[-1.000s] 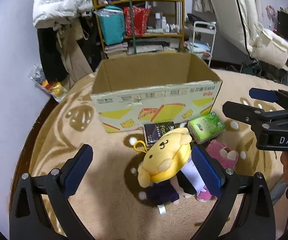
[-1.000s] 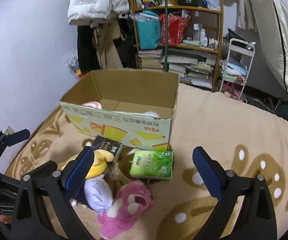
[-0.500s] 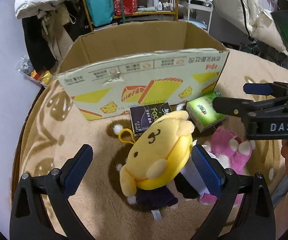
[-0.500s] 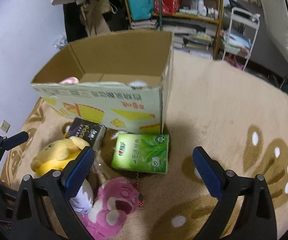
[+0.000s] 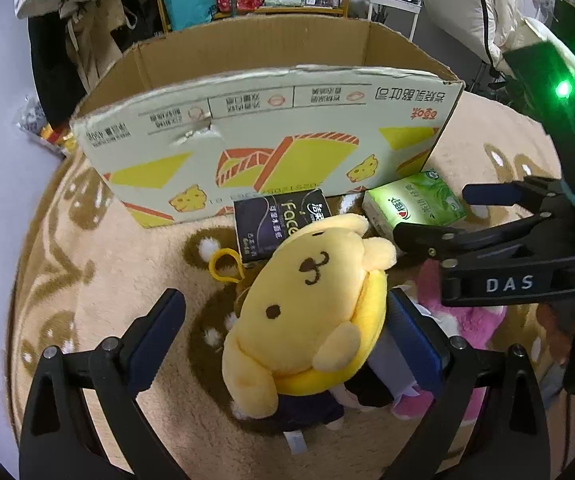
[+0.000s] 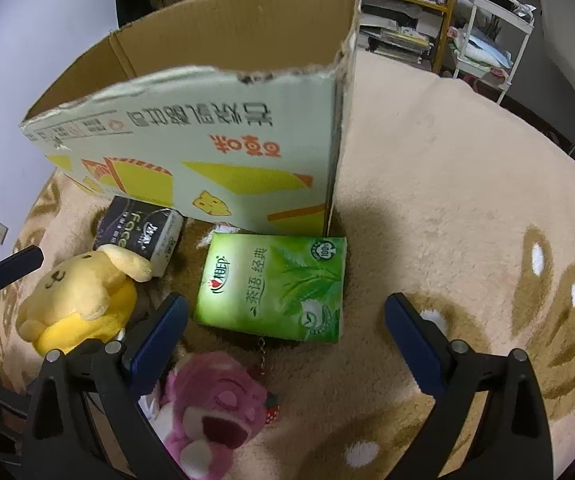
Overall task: Organize soft objects
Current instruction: 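Grasp the yellow dog plush with the left tool while the right tool grasps the green tissue pack, then lift the dog plush with the left tool while the right tool lifts the tissue pack, then open both tools over the box, releasing the dog plush and tissue pack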
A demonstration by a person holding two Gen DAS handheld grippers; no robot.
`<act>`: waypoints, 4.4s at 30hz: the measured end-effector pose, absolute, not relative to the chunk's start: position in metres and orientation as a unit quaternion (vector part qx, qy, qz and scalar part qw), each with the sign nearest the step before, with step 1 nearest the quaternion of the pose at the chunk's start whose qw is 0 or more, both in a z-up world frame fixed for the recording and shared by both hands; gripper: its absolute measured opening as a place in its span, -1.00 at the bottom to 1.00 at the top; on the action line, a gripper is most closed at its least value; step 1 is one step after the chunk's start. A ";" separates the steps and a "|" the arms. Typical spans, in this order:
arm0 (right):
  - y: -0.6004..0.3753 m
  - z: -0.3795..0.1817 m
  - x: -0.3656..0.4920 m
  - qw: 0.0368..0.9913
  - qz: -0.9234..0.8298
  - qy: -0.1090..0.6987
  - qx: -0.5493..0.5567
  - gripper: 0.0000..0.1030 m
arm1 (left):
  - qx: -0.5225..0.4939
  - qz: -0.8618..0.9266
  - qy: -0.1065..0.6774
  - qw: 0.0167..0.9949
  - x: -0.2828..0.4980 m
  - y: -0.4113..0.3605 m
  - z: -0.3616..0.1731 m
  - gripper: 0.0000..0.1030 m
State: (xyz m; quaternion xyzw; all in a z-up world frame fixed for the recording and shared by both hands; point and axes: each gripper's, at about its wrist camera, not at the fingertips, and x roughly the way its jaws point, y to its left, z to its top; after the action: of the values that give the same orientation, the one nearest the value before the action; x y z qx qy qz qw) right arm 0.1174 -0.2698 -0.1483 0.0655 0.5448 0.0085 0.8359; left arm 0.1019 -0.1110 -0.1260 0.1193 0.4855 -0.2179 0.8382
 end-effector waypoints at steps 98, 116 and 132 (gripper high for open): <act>-0.283 -0.032 0.115 0.960 0.035 0.260 0.101 0.53 | 0.115 -0.104 0.230 0.961 0.140 -0.094 -0.028 0.22; -0.284 -0.064 0.124 0.945 0.044 0.308 0.103 0.54 | 0.120 -0.111 0.257 0.952 0.155 -0.097 -0.049 0.47; -0.283 -0.063 0.124 0.943 0.047 0.312 0.104 0.61 | 0.110 -0.099 0.269 0.952 0.142 -0.082 -0.040 0.77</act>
State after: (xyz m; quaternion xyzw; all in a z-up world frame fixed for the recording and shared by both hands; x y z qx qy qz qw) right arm 0.1236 -0.2825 -0.0631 0.1041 0.3124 0.0474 0.9430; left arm 0.1423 -0.0819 -0.0399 0.1103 0.2690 -0.0993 0.9516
